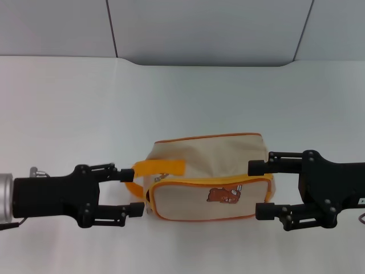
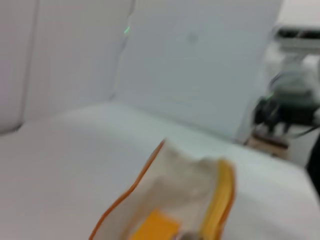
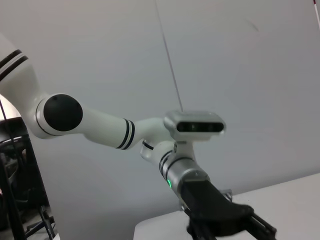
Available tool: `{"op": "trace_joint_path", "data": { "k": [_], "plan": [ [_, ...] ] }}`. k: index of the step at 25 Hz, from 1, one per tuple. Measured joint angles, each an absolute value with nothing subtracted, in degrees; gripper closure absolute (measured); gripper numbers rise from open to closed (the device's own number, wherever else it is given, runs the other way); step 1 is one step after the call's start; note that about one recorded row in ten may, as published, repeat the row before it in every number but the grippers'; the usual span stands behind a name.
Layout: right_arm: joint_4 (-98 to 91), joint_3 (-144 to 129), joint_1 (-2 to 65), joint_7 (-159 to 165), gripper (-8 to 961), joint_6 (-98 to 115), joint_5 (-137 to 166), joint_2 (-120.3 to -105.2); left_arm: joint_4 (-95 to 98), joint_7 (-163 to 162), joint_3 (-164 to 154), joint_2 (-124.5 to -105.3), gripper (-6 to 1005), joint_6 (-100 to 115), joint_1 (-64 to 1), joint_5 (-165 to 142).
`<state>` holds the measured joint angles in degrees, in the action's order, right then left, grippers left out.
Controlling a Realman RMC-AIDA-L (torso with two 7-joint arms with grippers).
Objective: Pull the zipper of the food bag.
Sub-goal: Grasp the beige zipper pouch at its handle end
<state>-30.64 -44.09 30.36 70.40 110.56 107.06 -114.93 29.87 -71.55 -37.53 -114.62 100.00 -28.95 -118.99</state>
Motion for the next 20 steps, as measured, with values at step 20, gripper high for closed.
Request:
{"op": "trace_joint_path", "data": {
  "k": [20],
  "plan": [
    [-30.8, -43.6, 28.7, 70.4, 227, 110.9, 107.1, -115.02, 28.3, -72.2, -40.4, -118.62, 238, 80.2, -34.4, -121.0]
  ]
}}
